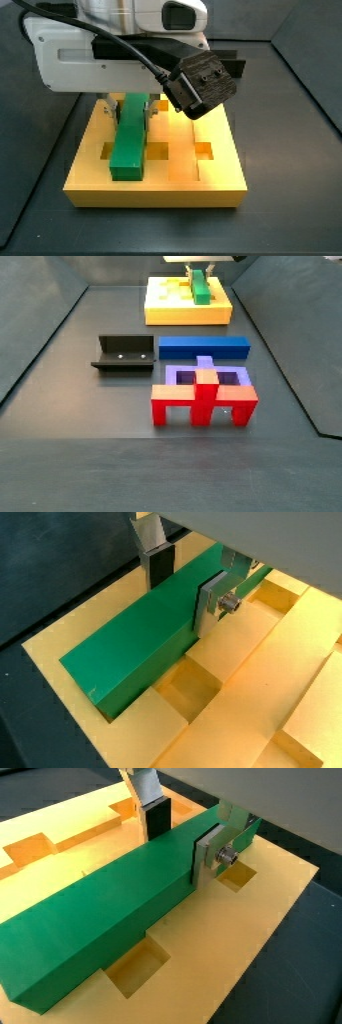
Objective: Pick up the green object. Move up. Move to above the board. Insert the green object.
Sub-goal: Insert the green object.
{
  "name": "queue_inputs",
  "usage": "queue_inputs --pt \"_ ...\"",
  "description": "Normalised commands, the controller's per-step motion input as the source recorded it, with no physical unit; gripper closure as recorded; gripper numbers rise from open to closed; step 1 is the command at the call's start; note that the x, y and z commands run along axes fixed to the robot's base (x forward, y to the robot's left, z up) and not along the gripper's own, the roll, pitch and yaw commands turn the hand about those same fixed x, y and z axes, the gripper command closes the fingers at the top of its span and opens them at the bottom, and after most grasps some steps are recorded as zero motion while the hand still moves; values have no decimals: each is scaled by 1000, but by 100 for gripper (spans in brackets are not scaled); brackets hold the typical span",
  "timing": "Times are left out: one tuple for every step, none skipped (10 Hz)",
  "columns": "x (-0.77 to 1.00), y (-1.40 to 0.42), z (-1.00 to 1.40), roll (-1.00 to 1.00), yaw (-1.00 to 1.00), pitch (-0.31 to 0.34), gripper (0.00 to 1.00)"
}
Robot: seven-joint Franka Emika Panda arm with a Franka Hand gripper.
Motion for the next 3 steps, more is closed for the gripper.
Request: queue_inputs --pt "0 -74 -406 133 0 -51 100" --pt "0 0 -34 0 0 0 100" --pt "0 0 0 0 0 0 100"
